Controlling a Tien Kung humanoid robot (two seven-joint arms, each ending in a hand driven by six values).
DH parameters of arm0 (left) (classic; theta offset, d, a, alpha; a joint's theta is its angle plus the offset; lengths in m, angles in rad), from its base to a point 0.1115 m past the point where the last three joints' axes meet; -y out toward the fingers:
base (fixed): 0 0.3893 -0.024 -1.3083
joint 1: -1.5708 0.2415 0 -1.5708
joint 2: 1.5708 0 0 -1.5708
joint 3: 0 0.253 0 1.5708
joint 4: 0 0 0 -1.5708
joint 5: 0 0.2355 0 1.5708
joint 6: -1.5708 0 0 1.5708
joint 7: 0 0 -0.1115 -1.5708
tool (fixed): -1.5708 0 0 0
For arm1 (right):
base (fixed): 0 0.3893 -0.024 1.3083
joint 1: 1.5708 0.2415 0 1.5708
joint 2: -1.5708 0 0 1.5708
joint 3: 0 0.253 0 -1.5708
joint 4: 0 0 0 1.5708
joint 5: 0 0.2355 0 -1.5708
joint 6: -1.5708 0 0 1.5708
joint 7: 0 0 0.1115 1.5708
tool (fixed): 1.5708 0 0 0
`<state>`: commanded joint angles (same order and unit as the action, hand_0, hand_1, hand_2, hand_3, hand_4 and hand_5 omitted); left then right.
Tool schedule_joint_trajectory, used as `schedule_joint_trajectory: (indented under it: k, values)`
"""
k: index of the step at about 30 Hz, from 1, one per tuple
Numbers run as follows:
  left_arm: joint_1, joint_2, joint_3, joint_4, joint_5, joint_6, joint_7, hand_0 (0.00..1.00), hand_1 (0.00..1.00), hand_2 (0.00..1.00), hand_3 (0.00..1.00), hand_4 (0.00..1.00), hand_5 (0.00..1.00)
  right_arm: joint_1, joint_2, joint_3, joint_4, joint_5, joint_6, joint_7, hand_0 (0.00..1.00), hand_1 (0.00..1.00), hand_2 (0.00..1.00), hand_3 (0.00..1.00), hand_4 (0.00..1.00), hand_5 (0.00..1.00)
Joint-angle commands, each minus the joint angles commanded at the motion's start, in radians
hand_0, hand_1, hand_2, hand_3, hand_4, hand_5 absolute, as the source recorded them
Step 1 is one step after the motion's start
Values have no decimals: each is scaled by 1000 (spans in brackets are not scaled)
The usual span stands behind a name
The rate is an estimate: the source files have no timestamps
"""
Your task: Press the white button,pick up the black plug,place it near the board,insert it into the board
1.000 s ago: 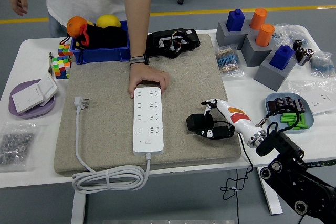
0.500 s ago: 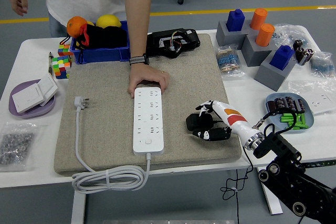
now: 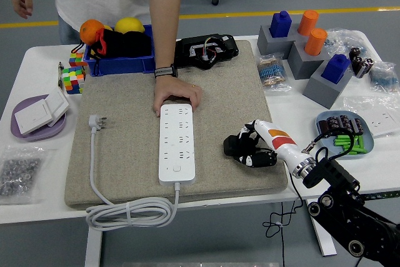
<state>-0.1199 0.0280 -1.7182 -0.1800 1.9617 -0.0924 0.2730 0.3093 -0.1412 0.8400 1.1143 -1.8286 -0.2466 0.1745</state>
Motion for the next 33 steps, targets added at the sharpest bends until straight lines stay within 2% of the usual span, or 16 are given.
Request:
schedule_joint_trajectory:
  k: [2,10,16,19,23,28,33]
  values:
    - [1,-1,0,0,-1,0,0,824,790,745,791,576,479,-1,-1,-1,9,5,0,4,294,385,389,510,796,2]
    - [2,-1,-2,0,-2,1,0,824,790,745,791,576,478,10,-8,-13,86,21,6,-4,289,368,372,513,791,2]
    - [0,-2,-1,0,-8,2,0,824,790,745,791,575,478,53,-12,-57,168,29,23,-36,287,363,371,512,791,2]
    - [-1,-1,-2,0,-8,2,0,824,790,745,791,575,478,84,-9,-86,185,31,34,-56,287,363,371,512,791,2]
    - [-1,1,-2,0,-9,2,0,824,790,745,791,575,478,121,-2,-120,178,27,53,-83,283,364,370,512,794,2]
    - [-1,3,-3,0,-16,4,2,824,790,745,791,575,478,191,20,-198,129,5,94,-139,283,363,369,512,797,2]
    - [-3,5,-1,0,-17,3,1,824,789,745,791,575,478,224,44,-231,99,-24,115,-167,283,362,367,511,798,2]
